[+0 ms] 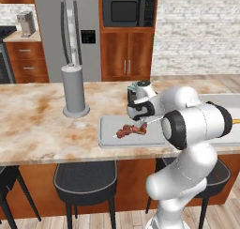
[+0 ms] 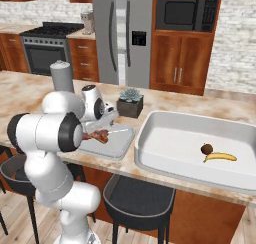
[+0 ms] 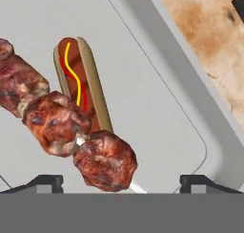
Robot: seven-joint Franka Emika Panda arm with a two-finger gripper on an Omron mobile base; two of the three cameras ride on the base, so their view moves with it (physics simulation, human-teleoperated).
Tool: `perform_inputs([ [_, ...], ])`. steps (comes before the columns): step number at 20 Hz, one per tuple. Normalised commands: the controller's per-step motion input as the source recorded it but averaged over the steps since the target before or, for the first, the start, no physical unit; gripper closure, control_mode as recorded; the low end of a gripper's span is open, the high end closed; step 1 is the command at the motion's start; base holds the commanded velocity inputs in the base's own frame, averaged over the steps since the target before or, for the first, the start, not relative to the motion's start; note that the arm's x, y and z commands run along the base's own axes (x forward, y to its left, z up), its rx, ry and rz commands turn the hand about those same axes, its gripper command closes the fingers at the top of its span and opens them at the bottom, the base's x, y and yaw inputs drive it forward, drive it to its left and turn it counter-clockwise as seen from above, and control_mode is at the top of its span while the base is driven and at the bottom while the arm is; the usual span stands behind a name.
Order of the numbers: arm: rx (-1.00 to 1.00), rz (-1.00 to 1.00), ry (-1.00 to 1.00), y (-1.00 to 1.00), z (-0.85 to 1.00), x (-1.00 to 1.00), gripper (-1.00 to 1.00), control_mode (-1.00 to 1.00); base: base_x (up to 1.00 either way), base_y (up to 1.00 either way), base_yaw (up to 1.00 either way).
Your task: Place the cold items (banana and apple) from the fridge in one tupperware on the dining counter. Place the warm items (kebab skewer and hot dog) in the stove area in another tupperware.
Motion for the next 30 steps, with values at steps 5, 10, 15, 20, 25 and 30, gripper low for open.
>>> perform_inputs([
  [5, 0.00, 0.00, -0.43, 0.00, 0.39, -0.50, -1.00, -1.00, 0.00, 0.00, 0.00],
  [10, 0.03, 0.00, -0.29, 0.00, 0.39, -0.56, -1.00, -1.00, 0.00, 0.00, 0.00],
  [15, 0.16, 0.00, -0.11, 0.00, 0.44, -0.63, -1.00, -1.00, 0.00, 0.00, 0.00],
  [20, 0.26, 0.00, 0.00, 0.00, 0.63, -0.54, -1.00, -1.00, 0.00, 0.00, 0.00],
  [25, 0.24, 0.00, 0.00, 0.00, 0.51, -0.60, -1.00, -1.00, 0.00, 0.00, 0.00],
  [30, 0.22, 0.00, 0.00, 0.00, 0.52, -0.65, -1.00, -1.00, 0.00, 0.00, 0.00],
])
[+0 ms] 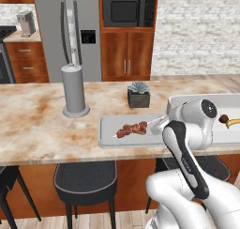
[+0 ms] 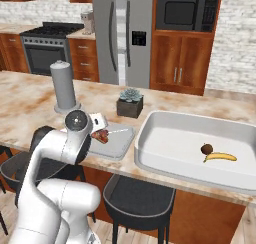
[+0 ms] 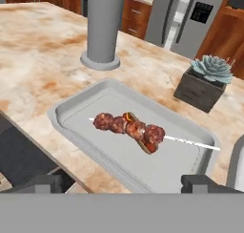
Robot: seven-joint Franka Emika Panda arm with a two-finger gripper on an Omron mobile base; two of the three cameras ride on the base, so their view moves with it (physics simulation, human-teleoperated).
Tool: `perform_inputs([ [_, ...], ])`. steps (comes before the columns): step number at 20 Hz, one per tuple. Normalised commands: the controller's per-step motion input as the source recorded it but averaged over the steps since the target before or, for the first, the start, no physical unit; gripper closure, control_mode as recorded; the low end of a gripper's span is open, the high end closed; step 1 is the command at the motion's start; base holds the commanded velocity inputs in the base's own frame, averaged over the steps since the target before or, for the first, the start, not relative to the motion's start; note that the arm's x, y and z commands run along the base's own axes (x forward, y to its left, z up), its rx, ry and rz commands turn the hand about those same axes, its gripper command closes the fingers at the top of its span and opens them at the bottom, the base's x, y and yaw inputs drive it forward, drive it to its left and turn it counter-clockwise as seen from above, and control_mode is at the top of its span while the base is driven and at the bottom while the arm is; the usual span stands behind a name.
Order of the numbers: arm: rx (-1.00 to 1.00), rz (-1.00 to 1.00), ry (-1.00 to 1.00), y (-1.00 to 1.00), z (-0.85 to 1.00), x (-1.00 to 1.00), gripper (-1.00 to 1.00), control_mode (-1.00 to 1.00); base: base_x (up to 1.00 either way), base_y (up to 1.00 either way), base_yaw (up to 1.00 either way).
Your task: Place the cold items (banana and apple) from the fridge in one tupperware on the dining counter. Place the warm items (kebab skewer and hot dog) in the stove area in another tupperware.
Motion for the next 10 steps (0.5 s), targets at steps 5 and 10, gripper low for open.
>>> perform_inputs([
  [5, 0.15, 0.00, 0.00, 0.00, 0.51, -0.55, -1.00, -1.00, 0.00, 0.00, 0.00],
  [10, 0.10, 0.00, 0.01, 0.00, 0.53, -0.45, -1.00, -1.00, 0.00, 0.00, 0.00],
])
